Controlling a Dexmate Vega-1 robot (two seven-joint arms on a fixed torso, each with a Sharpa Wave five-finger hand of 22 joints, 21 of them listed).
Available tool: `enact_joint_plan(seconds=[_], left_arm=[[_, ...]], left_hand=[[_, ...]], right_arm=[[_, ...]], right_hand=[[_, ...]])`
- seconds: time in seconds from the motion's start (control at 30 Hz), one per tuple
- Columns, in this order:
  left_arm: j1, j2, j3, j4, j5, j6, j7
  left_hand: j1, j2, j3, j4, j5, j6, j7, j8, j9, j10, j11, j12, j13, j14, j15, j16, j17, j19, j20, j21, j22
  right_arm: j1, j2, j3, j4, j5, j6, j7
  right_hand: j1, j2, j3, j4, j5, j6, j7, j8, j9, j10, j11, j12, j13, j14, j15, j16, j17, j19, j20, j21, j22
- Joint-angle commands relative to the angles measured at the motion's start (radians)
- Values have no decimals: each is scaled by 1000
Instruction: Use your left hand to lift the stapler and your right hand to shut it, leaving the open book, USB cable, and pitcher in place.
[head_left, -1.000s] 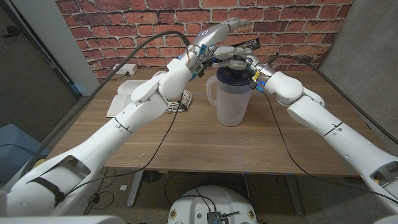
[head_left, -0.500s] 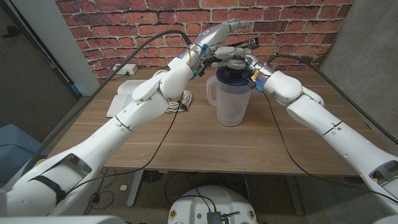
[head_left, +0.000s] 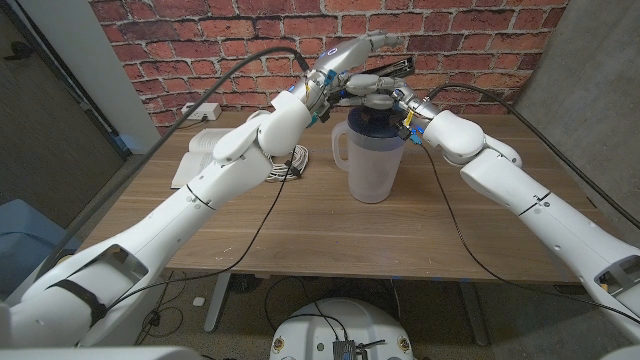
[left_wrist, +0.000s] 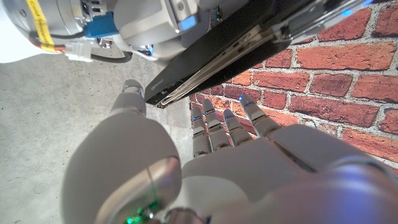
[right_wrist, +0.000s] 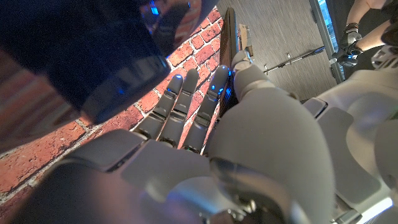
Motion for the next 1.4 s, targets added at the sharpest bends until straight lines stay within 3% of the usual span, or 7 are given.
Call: enact_joint_plan(seconds=[0.03, 0.33, 0.67, 0.77, 1.0, 1.2, 1.4], left_arm=[[-2, -3, -3, -3, 0, 24, -4], [5, -14, -6, 5, -8, 28, 26], [11, -33, -5, 24, -17, 15, 78], [19, -45, -6, 36, -24, 4, 108], [24, -53, -3, 45, -30, 4, 126], [42, -76, -8, 77, -47, -55, 210], [61, -89, -13, 83, -53, -76, 251]], left_hand=[[1, 6, 1, -4, 7, 11, 3, 7, 3, 20, -2, 10, 3, 11, -4, 6, 1, 10, -1, -3, 4], [19, 24, 11, -11, 10, 65, 37, 20, 1, 96, 16, 34, -7, 43, -9, 14, 0, 36, -7, -15, 5], [60, 61, 35, -19, 11, 141, 0, 35, 2, 183, -37, 60, -11, 94, -38, 23, 0, 71, -14, -28, 6], [79, 100, 54, -17, 10, 198, 7, 47, 4, 246, -28, 79, -8, 134, -47, 32, 1, 88, -10, -36, 7], [111, 107, 71, -29, 9, 275, -15, 61, 5, 328, -57, 101, -3, 184, -76, 36, -2, 122, -28, -41, 9], [142, 195, 135, -13, 12, 328, -18, 67, 11, 368, -69, 107, 10, 212, -82, 37, 6, 132, -10, -53, 11], [171, 208, 231, 5, 7, 463, -46, 104, 20, 497, -98, 145, 34, 318, -129, 59, 8, 179, -17, -50, 14]], right_arm=[[4, -17, 6, -51, -19, -74, -23], [17, -22, -1, -71, -28, -120, -27], [22, -28, -6, -80, -32, -136, -25], [22, -30, -7, -80, -33, -139, -24], [23, -34, -15, -85, -51, -147, -28], [21, -35, -13, -87, -46, -142, -23], [10, -35, -8, -87, -34, -135, -23]], right_hand=[[47, 57, 2, 5, 6, 81, 32, -2, 2, 6, 7, -1, 0, 9, -181, 0, 5, -6, -60, 10, -1], [49, 57, 3, 4, 6, 84, 38, -2, 3, 9, 8, 2, 2, 16, -181, -1, 7, -4, -58, 17, -2], [51, 57, 3, 4, 5, 86, 37, -4, 5, 12, 7, 2, 0, 21, -181, -2, 8, -3, -57, 22, -3], [51, 57, 2, 3, 5, 86, 37, -5, 5, 12, 7, 2, 1, 22, -181, -4, 8, -4, -56, 24, -4], [52, 57, 2, 3, 5, 85, 38, -7, 5, 9, 7, 1, 1, 24, -181, -5, 9, -4, -56, 28, -4], [53, 56, 1, 3, 5, 86, 37, -8, 6, 10, 6, 1, 1, 26, -181, -8, 9, -5, -57, 32, -5], [53, 56, 1, 3, 5, 87, 38, -9, 7, 12, 8, 1, -1, 28, -181, -9, 10, -6, -57, 35, -6]])
